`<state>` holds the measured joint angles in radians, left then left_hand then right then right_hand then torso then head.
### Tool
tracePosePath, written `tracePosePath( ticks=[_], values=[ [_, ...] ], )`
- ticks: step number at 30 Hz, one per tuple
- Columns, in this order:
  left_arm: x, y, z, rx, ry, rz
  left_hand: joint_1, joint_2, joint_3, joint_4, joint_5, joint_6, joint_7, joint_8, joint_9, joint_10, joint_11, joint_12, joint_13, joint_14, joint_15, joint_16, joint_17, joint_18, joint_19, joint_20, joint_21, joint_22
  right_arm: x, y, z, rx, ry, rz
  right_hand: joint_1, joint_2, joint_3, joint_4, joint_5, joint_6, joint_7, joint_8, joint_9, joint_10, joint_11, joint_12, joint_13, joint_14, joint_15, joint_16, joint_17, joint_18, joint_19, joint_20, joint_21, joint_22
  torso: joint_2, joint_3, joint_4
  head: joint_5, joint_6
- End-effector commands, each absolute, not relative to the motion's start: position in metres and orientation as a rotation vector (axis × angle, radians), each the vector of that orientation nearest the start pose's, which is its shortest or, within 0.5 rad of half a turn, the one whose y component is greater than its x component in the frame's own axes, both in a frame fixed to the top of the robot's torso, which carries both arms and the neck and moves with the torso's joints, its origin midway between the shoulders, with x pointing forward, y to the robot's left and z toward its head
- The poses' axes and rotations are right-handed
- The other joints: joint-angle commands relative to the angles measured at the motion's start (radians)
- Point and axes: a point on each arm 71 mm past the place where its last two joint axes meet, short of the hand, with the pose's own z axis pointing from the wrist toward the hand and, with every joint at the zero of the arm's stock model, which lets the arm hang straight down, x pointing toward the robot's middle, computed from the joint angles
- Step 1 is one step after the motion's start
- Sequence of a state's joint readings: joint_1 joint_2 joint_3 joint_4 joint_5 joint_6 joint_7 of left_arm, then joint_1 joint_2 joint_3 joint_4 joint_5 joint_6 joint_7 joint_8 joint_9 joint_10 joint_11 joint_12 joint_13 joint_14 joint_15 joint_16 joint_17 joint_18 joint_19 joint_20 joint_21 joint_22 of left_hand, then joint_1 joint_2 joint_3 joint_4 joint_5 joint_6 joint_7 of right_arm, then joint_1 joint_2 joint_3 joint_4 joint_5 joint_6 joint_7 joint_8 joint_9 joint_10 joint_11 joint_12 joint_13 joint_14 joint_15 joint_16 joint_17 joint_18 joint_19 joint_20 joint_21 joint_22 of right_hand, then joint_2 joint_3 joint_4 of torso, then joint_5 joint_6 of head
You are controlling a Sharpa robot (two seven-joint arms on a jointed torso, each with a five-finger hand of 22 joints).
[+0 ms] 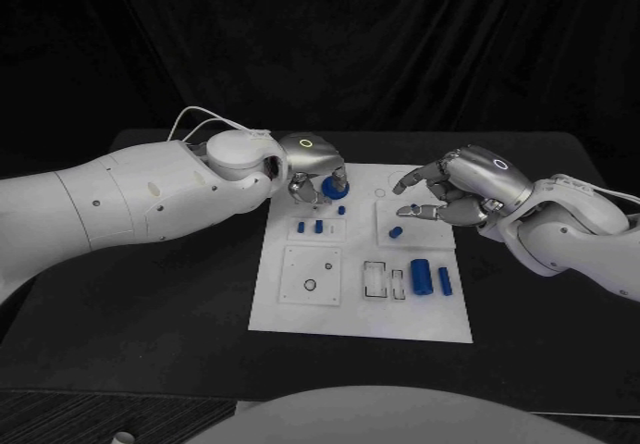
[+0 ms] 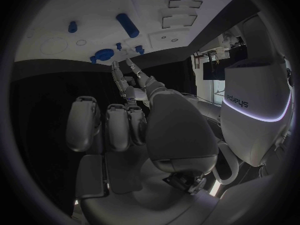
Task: Assemble the parts on the task board
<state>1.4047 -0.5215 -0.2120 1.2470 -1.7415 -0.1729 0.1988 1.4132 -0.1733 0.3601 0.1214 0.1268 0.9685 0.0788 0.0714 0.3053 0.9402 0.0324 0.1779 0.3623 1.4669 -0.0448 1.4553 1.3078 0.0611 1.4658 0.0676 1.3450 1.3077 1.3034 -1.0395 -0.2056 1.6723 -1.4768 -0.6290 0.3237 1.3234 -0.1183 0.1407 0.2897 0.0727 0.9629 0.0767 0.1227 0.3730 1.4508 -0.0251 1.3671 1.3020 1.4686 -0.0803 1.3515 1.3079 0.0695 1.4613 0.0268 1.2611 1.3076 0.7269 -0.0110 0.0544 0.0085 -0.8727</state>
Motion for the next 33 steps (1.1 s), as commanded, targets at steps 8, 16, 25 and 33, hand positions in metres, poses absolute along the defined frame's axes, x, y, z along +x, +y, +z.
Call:
tracePosePath(
  ticks=[8,16,25,33],
  values=[
    [0.518,0.083,-0.166,0.925,1.503,-0.677,0.021,0.007,0.001,-0.008,0.015,-0.015,-0.017,-0.009,-0.022,0.037,-0.005,0.030,-0.007,0.056,-0.009,-0.004,0.128,-0.009,0.001,-0.009,-0.007,0.194,0.434,-0.233,-0.156,-0.416,1.279,0.885,0.004,0.007,0.004,-0.002,0.025,0.007,0.002,0.008,0.003,0.002,0.006,-0.006,-0.003,0.052,-0.001,0.002,0.006,-0.009,0.024,0.002,-0.004,0.184,0.003,-0.0005,0.0001,0.002,0.000],
    [0.518,0.077,-0.169,0.927,1.502,-0.683,0.030,0.008,0.007,-0.014,0.031,-0.027,-0.024,-0.007,-0.035,0.052,-0.004,0.047,-0.010,0.055,-0.008,-0.003,0.126,-0.009,0.001,-0.010,-0.007,0.194,0.435,-0.232,-0.157,-0.420,1.284,0.887,0.009,0.009,0.007,-0.003,0.035,0.007,0.002,0.009,0.003,0.001,0.007,-0.008,-0.004,0.051,-0.001,0.001,0.005,-0.009,0.024,0.002,-0.004,0.184,0.001,-0.0013,0.0003,0.000,0.000],
    [0.518,0.075,-0.172,0.930,1.526,-0.674,0.039,0.015,0.015,-0.023,0.047,-0.005,-0.019,0.002,-0.039,0.058,-0.007,0.061,-0.008,0.052,-0.010,-0.006,0.119,-0.008,-0.002,-0.011,-0.013,0.193,0.436,-0.231,-0.158,-0.418,1.296,0.884,0.009,0.009,0.007,-0.003,0.037,0.009,0.002,0.010,0.003,0.000,0.008,-0.009,-0.006,0.051,0.000,0.000,0.004,-0.009,0.023,0.002,-0.007,0.183,0.004,-0.0001,0.0011,0.000,0.000],
    [0.519,0.074,-0.174,0.934,1.549,-0.665,0.037,0.013,0.013,-0.023,0.047,-0.003,-0.019,0.002,-0.040,0.059,-0.006,0.063,-0.008,0.051,-0.010,-0.008,0.117,-0.008,-0.003,-0.011,-0.016,0.192,0.437,-0.231,-0.159,-0.419,1.302,0.883,0.011,0.010,0.008,-0.003,0.040,0.011,0.002,0.011,0.004,-0.001,0.008,-0.011,-0.008,0.050,0.000,-0.002,0.002,-0.008,0.022,0.003,-0.010,0.182,0.002,-0.0010,-0.0001,-0.001,0.000]
  ],
)
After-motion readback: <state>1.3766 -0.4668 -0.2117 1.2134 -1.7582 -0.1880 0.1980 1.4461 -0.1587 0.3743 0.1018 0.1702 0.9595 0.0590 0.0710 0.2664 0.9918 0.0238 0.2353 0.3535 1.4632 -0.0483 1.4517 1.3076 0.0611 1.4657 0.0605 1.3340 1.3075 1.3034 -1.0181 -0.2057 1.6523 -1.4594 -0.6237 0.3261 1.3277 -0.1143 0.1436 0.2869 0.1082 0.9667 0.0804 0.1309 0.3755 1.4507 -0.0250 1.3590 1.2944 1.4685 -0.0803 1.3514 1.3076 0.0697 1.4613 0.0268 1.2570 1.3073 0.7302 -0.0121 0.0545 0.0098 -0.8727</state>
